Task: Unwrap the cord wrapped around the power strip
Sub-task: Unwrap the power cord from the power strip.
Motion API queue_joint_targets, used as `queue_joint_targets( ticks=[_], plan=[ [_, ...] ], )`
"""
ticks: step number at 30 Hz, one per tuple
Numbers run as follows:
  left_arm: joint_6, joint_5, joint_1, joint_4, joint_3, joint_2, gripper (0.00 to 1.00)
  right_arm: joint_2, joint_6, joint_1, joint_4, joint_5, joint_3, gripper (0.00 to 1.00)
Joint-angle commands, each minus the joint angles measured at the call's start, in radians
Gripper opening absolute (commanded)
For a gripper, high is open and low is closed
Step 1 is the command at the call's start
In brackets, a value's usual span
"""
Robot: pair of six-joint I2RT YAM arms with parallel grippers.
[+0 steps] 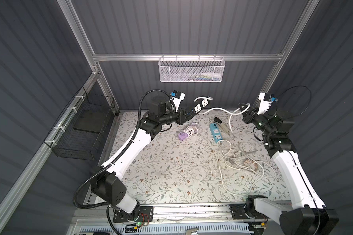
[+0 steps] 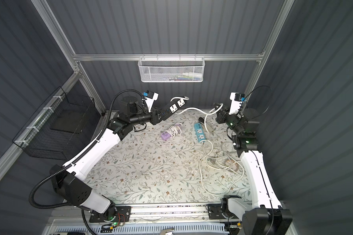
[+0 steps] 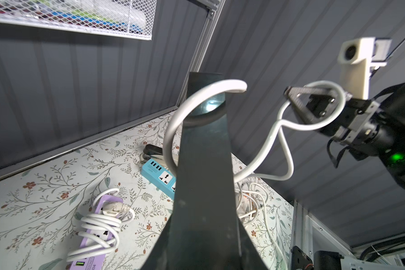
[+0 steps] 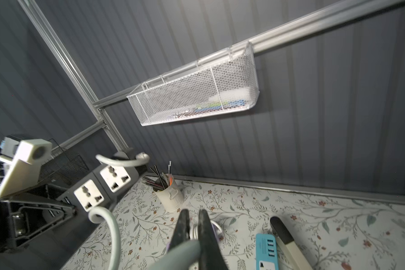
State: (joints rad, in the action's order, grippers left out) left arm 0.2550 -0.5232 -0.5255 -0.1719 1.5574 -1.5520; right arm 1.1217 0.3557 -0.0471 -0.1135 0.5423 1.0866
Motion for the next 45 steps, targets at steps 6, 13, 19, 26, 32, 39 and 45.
queue_joint_targets(
  ticks=[6, 13, 19, 26, 32, 39, 45],
  plan=[
    [0.028, -0.071, 0.008, 0.095, 0.01, 0.042, 0.0, 0.085, -0.002, 0.03, -0.001, -0.053, -0.163, 0.0],
    [0.105, -0.231, -0.027, 0.191, 0.008, 0.014, 0.0, 0.299, 0.003, 0.112, -0.065, -0.122, -0.09, 0.0],
    [0.102, -0.315, -0.096, 0.177, 0.033, -0.033, 0.0, 0.482, 0.04, 0.127, -0.09, -0.115, 0.103, 0.0],
    [0.12, -0.371, -0.148, 0.191, 0.022, -0.11, 0.0, 0.586, 0.031, 0.111, 0.026, -0.081, 0.414, 0.0],
    [0.081, -0.351, -0.154, 0.116, 0.042, -0.183, 0.0, 0.541, 0.059, 0.035, 0.085, -0.022, 0.571, 0.0],
    [-0.007, -0.203, -0.147, -0.033, 0.087, -0.236, 0.0, 0.359, 0.088, -0.094, 0.127, 0.0, 0.526, 0.0],
    [-0.055, -0.032, -0.099, -0.093, 0.083, -0.189, 0.0, 0.157, 0.089, -0.216, 0.194, -0.047, 0.321, 0.0]
  ],
)
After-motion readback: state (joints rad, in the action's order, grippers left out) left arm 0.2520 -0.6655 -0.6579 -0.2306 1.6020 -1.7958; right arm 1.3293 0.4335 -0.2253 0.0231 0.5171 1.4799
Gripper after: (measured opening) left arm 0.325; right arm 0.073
